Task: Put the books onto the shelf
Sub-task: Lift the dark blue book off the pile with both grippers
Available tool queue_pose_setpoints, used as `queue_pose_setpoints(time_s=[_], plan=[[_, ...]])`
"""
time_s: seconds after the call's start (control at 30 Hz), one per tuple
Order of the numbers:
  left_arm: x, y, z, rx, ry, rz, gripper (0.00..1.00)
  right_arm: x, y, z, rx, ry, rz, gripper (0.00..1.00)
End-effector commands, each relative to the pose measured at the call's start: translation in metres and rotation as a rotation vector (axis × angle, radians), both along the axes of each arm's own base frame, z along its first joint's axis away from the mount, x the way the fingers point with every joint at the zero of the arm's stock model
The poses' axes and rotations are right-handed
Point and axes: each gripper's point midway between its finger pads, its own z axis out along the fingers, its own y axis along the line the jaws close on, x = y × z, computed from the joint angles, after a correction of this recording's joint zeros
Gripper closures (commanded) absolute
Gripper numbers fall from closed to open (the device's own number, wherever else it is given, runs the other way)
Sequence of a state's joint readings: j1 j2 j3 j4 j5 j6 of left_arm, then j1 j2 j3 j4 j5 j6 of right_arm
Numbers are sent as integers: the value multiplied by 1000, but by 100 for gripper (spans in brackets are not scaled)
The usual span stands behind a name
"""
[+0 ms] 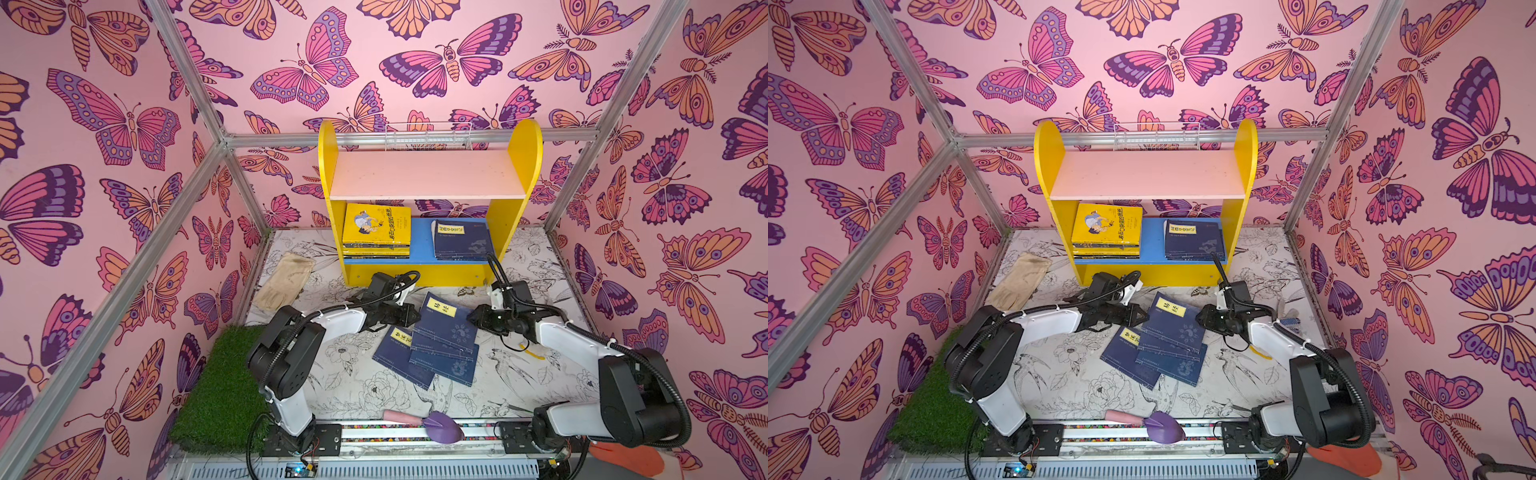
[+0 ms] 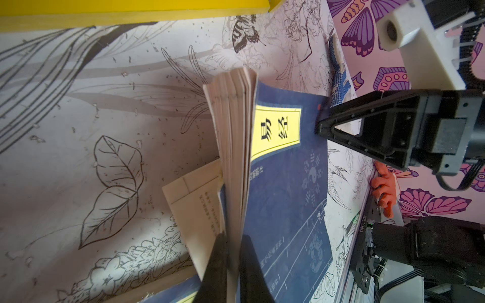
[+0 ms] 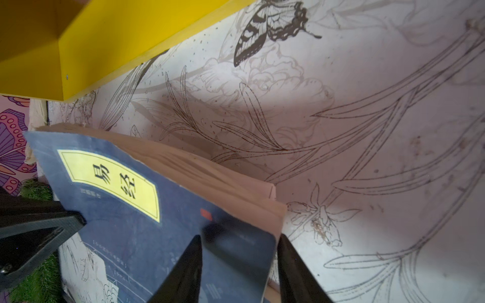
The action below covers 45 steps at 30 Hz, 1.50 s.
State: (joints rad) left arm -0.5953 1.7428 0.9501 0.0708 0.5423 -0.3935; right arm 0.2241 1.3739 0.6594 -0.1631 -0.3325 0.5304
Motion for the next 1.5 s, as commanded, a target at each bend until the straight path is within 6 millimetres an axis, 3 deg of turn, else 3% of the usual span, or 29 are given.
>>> queue_pose_setpoints(time_s=[0.0, 0.23, 0.43, 0.47, 0.53, 0.57, 0.63, 0.9, 1.33, 1.47], plan=[[-1, 0, 12, -4, -31, -7, 100, 7, 4, 17, 3, -46, 24, 59], [2, 0, 9, 1, -24, 2, 100, 8, 32, 45, 165, -132, 113, 90], [7, 2, 8, 5, -15, 34, 99, 10, 39, 53, 229, -152, 117, 99], [9, 4, 8, 1, -9, 48, 82, 10, 38, 52, 226, -151, 115, 100], [15, 12, 10, -13, 12, 89, 33, 10, 39, 53, 237, -150, 117, 100], [18, 18, 11, -28, 26, 115, 20, 11, 40, 56, 256, -153, 118, 100], [22, 26, 15, -82, 59, 152, 12, 12, 44, 61, 312, -152, 118, 100], [17, 43, 12, -91, 97, 189, 10, 19, 53, 75, 427, -162, 132, 100], [16, 43, -39, -23, 218, 173, 17, 20, 55, 59, 435, -112, 123, 100], [18, 39, -47, -23, 234, 161, 18, 19, 54, 54, 426, -103, 120, 100]])
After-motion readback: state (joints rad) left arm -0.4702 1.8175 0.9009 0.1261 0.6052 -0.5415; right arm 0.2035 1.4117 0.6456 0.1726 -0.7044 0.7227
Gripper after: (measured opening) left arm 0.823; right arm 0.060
